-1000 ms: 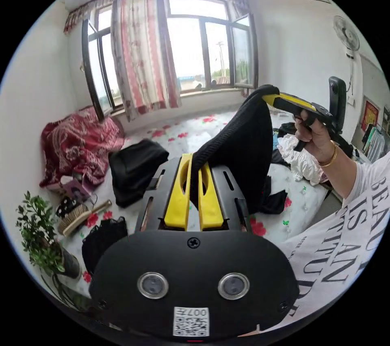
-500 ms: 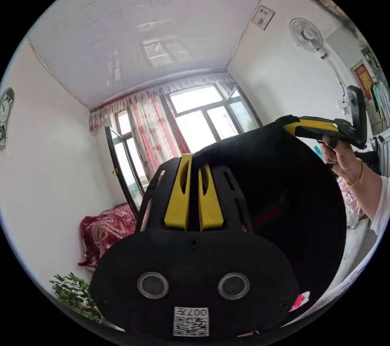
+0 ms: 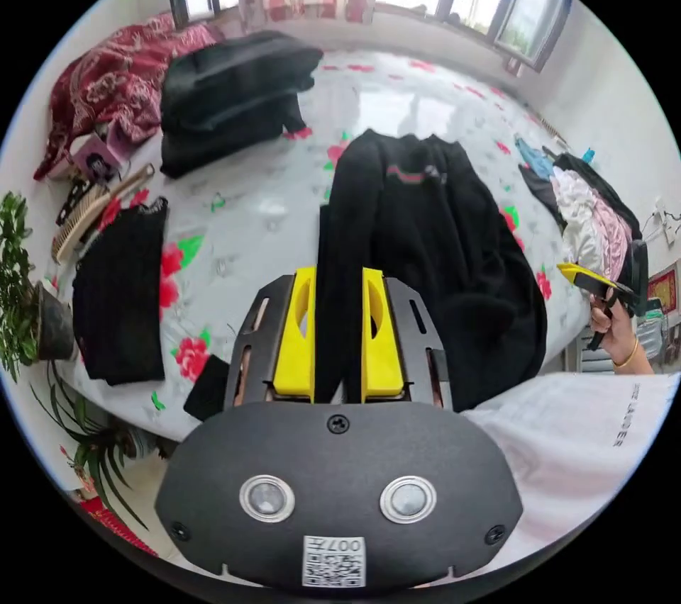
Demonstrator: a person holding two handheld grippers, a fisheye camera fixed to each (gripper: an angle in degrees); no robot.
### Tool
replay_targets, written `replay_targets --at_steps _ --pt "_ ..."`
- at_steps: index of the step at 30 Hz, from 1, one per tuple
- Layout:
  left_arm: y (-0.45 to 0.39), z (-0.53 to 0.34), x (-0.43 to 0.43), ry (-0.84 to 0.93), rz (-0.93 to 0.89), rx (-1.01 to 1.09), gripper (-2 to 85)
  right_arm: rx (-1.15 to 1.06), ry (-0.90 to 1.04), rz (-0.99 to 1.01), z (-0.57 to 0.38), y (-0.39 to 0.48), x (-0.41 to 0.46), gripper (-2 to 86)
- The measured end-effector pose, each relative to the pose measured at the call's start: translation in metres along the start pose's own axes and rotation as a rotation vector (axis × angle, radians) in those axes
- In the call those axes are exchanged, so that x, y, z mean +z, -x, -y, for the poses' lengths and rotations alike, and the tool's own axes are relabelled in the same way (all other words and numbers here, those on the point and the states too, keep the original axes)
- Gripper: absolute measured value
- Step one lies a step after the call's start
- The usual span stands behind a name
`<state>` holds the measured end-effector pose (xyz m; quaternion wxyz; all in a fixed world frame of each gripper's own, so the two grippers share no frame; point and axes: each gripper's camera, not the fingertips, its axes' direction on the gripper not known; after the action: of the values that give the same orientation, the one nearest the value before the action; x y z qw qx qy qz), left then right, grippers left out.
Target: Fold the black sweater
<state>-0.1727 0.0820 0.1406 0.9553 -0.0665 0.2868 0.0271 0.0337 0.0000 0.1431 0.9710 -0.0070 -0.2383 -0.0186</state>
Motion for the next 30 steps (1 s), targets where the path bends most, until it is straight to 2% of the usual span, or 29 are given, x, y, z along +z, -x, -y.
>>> replay_targets --at_steps 3,7,8,11,12,15,17,19,21,22,24,26,28,30 --pt "-0.005 -0.026 0.046 0.126 0.011 -0.002 11.2 -0.012 0.031 0.006 0.009 0.011 0.024 10.2" --pt "-0.01 -0.008 0.094 0.228 0.105 0.026 12.0 -0.085 0.144 0.038 0.046 0.037 0.071 10.2" --pt "-0.01 0.001 0.111 0.281 0.131 0.039 11.6 -0.121 0.196 0.022 0.057 0.046 0.094 10.2" --pt "0.001 0.02 0.12 0.281 0.029 0.046 8.5 -0.253 0.348 -0.126 0.07 0.07 0.156 9.8" --pt "0.004 0.024 0.121 0.295 0.016 0.048 8.3 -0.369 0.314 -0.221 0.071 0.083 0.16 9.1" --pt "0.021 0.041 0.117 0.305 0.06 0.097 5.9 -0.44 0.364 -0.237 0.092 0.082 0.146 4.8" --pt "0.048 0.058 0.093 0.222 0.166 0.102 5.2 -0.41 0.243 -0.364 0.114 0.067 0.1 2.0" --pt "0.08 0.075 0.064 0.131 0.197 0.063 5.1 -0.374 0.114 -0.472 0.138 0.044 0.034 0.9" --pt "0.113 0.091 0.033 0.041 0.233 -0.007 5.1 -0.21 -0.102 -0.758 0.161 0.001 -0.065 0.4" --pt "0.133 0.099 0.016 -0.007 0.26 -0.058 5.2 -0.14 -0.159 -0.81 0.164 -0.012 -0.091 0.3" --pt "0.155 0.108 0.001 -0.051 0.264 -0.117 5.9 0.166 -0.327 -0.92 0.155 -0.061 -0.176 0.4" --pt "0.17 0.108 -0.01 -0.103 0.244 -0.195 8.3 0.308 -0.416 -0.953 0.128 -0.077 -0.21 1.0" --pt "0.169 0.094 -0.018 -0.168 0.21 -0.213 10.1 0.302 -0.457 -0.879 0.096 -0.076 -0.216 2.5" --pt "0.162 0.072 -0.02 -0.203 0.158 -0.217 11.6 0.21 -0.385 -0.661 0.052 -0.067 -0.184 4.2"
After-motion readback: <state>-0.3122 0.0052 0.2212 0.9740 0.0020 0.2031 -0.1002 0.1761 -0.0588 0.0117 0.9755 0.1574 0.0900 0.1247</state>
